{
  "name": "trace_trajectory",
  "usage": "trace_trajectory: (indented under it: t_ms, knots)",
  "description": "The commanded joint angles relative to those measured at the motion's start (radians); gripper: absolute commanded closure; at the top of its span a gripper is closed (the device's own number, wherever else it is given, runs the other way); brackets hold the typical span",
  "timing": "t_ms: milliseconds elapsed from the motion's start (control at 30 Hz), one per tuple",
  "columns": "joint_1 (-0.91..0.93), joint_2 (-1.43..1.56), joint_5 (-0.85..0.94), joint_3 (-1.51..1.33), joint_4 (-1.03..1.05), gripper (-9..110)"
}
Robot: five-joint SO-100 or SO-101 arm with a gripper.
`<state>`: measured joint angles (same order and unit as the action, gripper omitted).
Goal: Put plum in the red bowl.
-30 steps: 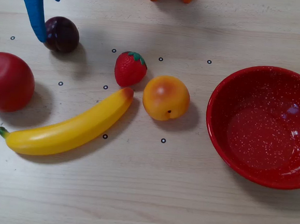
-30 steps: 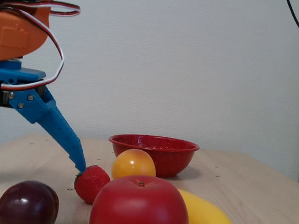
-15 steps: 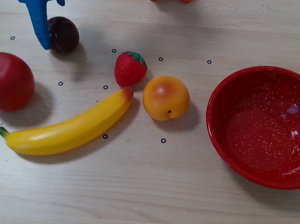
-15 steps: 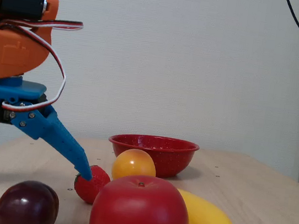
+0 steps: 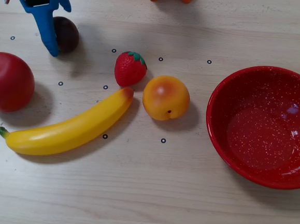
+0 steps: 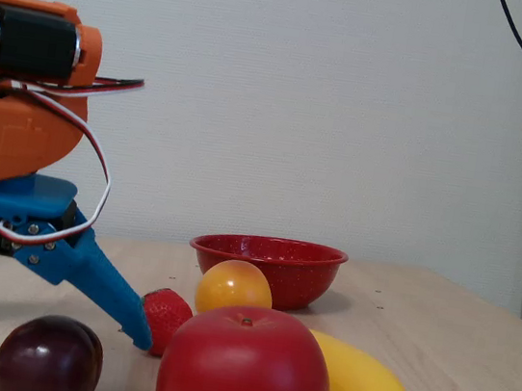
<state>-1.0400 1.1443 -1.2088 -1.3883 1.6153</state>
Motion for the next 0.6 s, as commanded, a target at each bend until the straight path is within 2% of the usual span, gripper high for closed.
trace_trajectory:
  t_ms: [0, 567]
  knots:
    - [0.005, 0.031, -0.034, 0.034, -0.028, 48]
    - [0.009, 0.003, -0.025, 0.025, -0.084, 50]
